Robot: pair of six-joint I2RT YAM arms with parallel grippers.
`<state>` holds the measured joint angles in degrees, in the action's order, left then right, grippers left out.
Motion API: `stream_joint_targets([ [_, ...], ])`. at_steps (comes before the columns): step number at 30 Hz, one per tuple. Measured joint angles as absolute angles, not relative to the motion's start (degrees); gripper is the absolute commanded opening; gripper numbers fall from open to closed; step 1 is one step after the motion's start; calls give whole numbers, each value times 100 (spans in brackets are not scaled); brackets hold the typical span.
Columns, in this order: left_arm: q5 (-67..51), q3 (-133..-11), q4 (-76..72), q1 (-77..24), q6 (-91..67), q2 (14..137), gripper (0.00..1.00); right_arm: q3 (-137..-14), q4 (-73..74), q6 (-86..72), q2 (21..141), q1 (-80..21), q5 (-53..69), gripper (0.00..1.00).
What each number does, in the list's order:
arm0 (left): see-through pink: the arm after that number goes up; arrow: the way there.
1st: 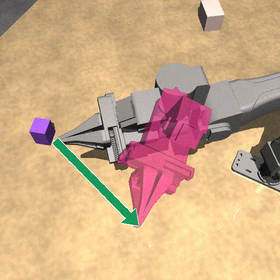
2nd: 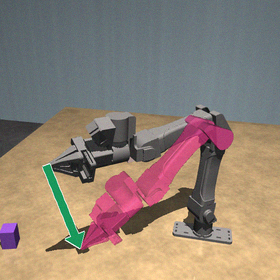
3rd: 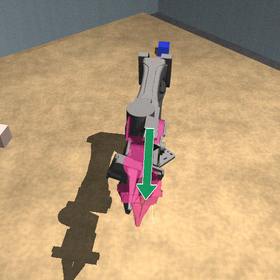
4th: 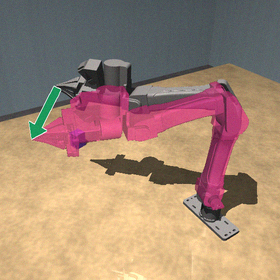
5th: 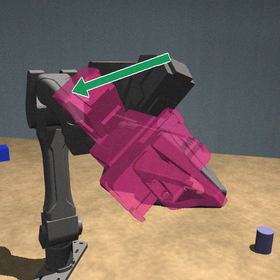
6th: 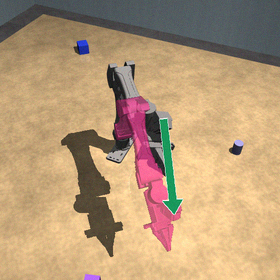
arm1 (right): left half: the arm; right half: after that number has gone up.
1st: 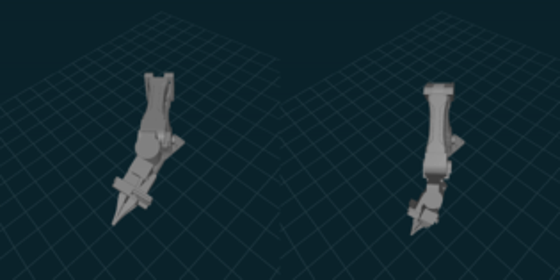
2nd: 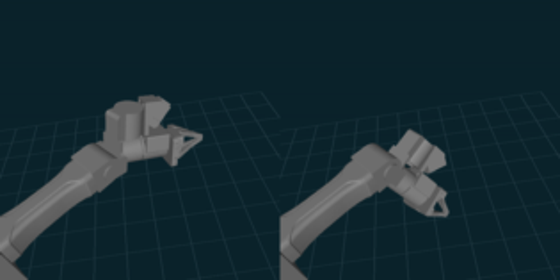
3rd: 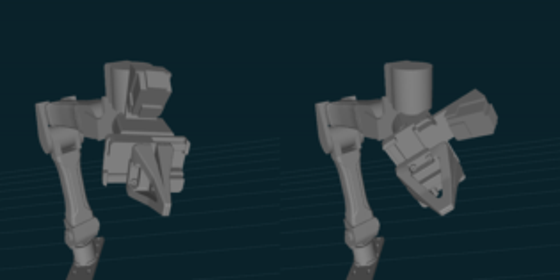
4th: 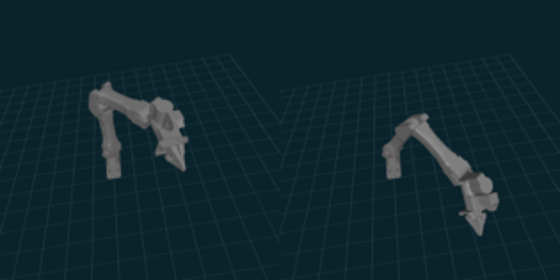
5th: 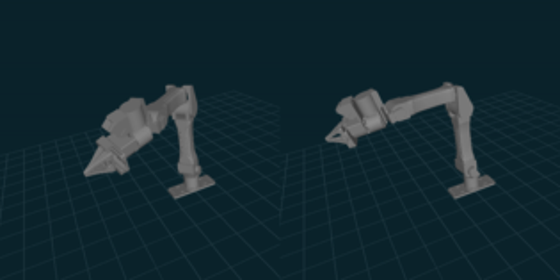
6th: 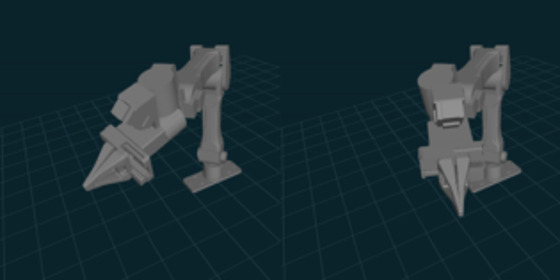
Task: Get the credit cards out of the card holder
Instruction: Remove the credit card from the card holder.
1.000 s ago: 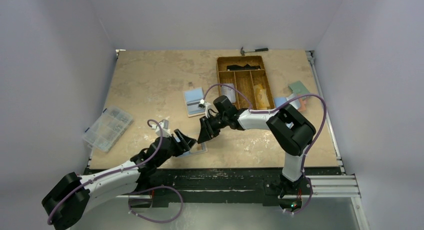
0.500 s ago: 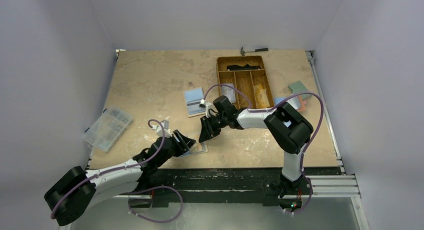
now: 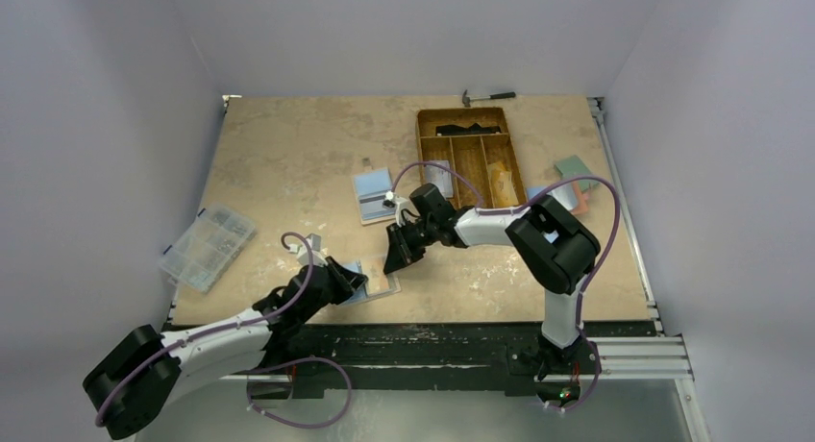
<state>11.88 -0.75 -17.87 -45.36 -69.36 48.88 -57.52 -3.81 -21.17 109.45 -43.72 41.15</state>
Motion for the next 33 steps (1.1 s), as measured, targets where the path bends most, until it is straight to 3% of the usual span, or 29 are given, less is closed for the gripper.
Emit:
stream_joint_targets([
  [9,1033,-75,-1629,-4532,-6654,4416,0,-5940,32,-1559,10936,-4333,4329,31],
  [16,410,-75,-2200,-4539,-5651,4021,0,-6088,792,-296,10565,-3839,5256,53],
  [33,-657,-75,-2580,-4552,-4084,3583,0,-6484,2139,1828,9609,-3454,6020,64],
])
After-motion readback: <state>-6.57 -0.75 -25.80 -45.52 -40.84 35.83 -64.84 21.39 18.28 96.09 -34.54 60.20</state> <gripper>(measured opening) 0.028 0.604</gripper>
